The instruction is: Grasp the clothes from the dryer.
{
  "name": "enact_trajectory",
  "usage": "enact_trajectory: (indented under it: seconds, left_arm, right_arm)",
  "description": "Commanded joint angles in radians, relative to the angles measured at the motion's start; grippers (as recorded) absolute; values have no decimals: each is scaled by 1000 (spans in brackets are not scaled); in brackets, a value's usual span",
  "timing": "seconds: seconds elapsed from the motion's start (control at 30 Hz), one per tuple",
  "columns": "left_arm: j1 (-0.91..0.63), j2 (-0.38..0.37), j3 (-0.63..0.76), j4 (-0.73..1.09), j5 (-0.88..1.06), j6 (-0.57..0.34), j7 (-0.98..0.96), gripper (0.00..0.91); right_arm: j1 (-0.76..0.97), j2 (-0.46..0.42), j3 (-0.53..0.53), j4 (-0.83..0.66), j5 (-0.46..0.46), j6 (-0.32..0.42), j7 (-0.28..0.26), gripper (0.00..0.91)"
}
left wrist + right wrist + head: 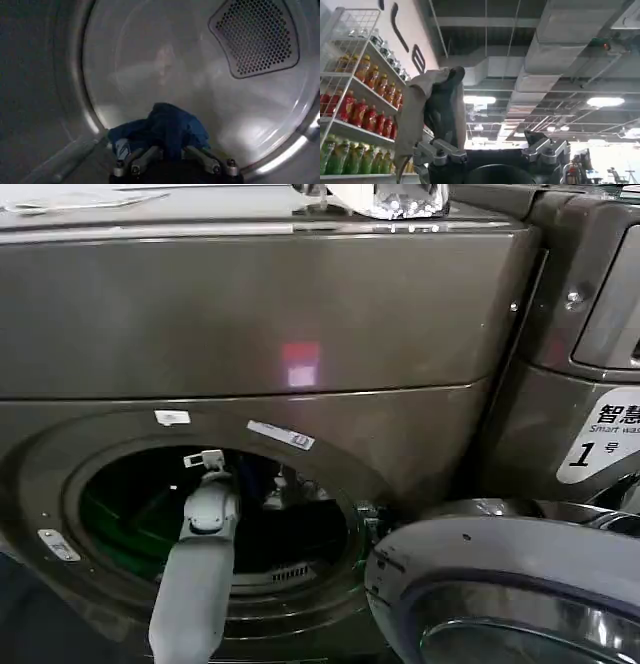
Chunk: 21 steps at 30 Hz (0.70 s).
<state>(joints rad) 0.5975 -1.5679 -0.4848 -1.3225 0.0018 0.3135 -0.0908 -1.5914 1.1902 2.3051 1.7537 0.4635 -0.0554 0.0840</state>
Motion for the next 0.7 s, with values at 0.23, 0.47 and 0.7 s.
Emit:
enact_trajectory:
  seconds: [0.23,0.47,0.7]
  left_arm:
    - [2,-2,4,0,9,-5,16,0]
    - [-3,-3,6,11,18,-14,25,0]
    - [1,-3,8,8,24,-14,34,0]
  right_arm:
    - [5,-2,7,28,-17,-62,11,907]
    - [2,-1,14,35,-15,-62,10,907]
    - [-2,-1,21,29,-23,-65,12,907]
